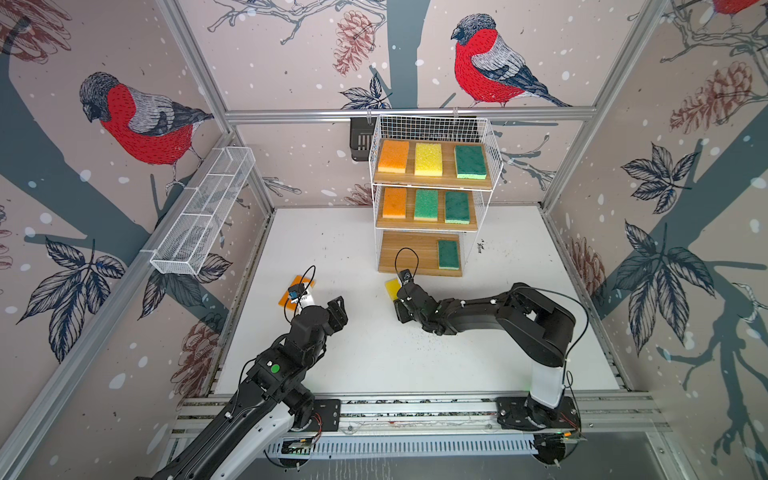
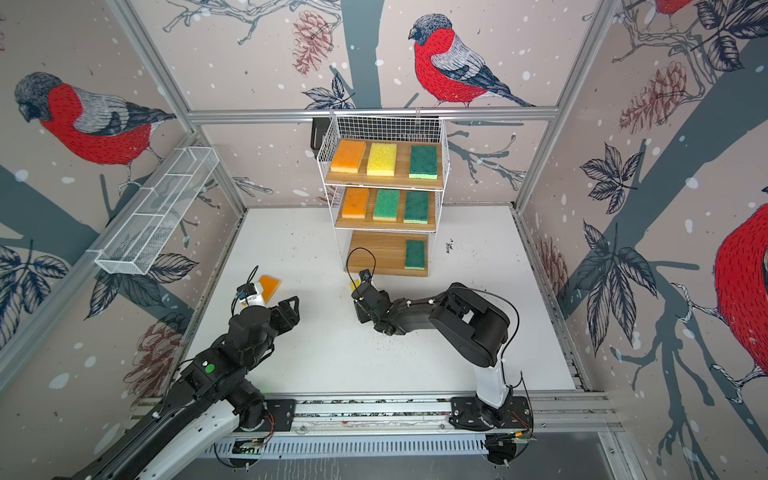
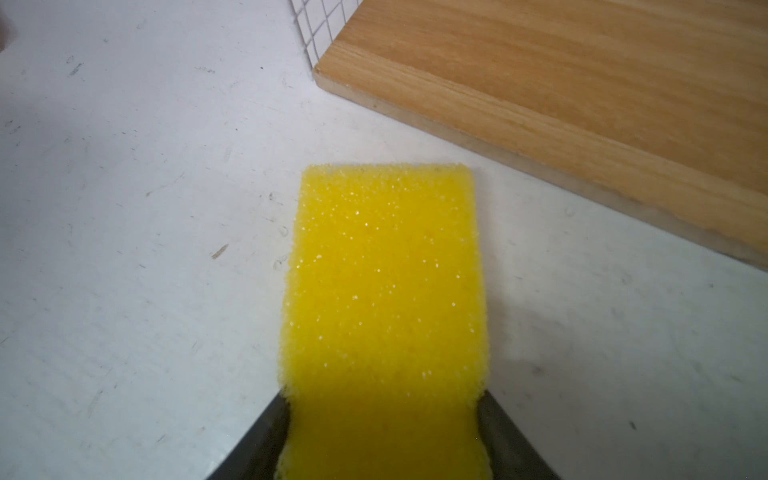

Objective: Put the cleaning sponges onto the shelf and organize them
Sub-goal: 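Lift the yellow sponge with the right gripper toward the bottom shelf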

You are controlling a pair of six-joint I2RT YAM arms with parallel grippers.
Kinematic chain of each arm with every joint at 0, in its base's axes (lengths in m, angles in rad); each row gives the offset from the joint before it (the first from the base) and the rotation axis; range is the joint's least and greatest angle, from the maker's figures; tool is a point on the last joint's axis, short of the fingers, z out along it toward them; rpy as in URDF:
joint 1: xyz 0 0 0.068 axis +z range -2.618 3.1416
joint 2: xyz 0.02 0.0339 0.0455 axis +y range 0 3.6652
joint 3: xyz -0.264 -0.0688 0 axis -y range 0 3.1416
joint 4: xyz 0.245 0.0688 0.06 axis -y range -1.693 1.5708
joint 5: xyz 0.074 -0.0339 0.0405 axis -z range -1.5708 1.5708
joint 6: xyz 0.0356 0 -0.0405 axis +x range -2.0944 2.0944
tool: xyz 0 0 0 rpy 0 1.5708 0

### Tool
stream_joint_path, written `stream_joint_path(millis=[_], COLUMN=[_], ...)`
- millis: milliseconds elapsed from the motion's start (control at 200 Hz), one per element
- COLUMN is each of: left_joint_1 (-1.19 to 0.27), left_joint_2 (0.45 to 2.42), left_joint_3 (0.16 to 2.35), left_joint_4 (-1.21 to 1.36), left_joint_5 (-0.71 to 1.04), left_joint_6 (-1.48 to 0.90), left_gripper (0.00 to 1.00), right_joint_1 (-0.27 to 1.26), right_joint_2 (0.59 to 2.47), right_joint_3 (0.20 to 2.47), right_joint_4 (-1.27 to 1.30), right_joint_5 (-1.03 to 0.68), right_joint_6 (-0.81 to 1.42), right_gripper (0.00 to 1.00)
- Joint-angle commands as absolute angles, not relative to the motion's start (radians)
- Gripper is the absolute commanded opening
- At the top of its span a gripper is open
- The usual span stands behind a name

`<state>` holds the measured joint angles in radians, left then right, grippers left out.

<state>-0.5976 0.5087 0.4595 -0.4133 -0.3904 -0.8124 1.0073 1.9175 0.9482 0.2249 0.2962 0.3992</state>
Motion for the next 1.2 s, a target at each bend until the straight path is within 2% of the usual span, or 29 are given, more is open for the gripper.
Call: stream_joint_path(millis=[0,110,215,330,405,515,700,886,1006,1091,1196], left_joint_1=[-0.597,-0.597,-0.597,-0.596,-0.596,-0.596,-0.597,-0.596,-0.596,-0.596,-0.597], left_joint_2=[0.508,0.505,0.506,0.505,0.503,0.502,0.504,0.502,0.501,0.5,0.499], left_joint_3=[0.463,0.463,0.465,0.467,0.468,0.468,0.469,0.473,0.475,0.477,0.476], left_joint_4=[-0.422,-0.427,-0.426,-0.43,-0.43,-0.428,-0.424,-0.425,-0.426,-0.426,-0.43], left_joint_5=[-0.396,-0.401,-0.401,-0.402,-0.402,-0.403,-0.4,-0.4,-0.401,-0.402,-0.406], left_joint_6=[-0.817,-0.818,-0.818,-0.819,-0.819,-0.819,-0.819,-0.818,-0.816,-0.816,-0.815], left_gripper=[0.7,0.7,0.7,0.7,0.7,0.7,0.7,0.7,0.7,0.7,0.7], right_joint_1=[1.007,1.007,1.006,1.007,1.011,1.012,1.003,0.994,0.956,0.943,0.945], right_joint_2=[1.932,1.939,1.942,1.945,1.948,1.939,1.901,1.847,1.821,1.797,1.758], right_joint_3=[0.942,0.949,0.947,0.95,0.956,0.952,0.931,0.91,0.904,0.89,0.867], right_joint_4=[0.093,0.081,0.088,0.085,0.071,0.058,0.069,0.087,0.104,0.124,0.156], right_joint_5=[0.255,0.24,0.221,0.212,0.213,0.225,0.229,0.29,0.245,0.259,0.298], right_joint_6=[0.431,0.424,0.418,0.414,0.404,0.404,0.421,0.454,0.493,0.516,0.514], right_gripper=[0.61,0.6,0.55,0.57,0.53,0.53,0.5,0.52,0.53,0.48,0.48])
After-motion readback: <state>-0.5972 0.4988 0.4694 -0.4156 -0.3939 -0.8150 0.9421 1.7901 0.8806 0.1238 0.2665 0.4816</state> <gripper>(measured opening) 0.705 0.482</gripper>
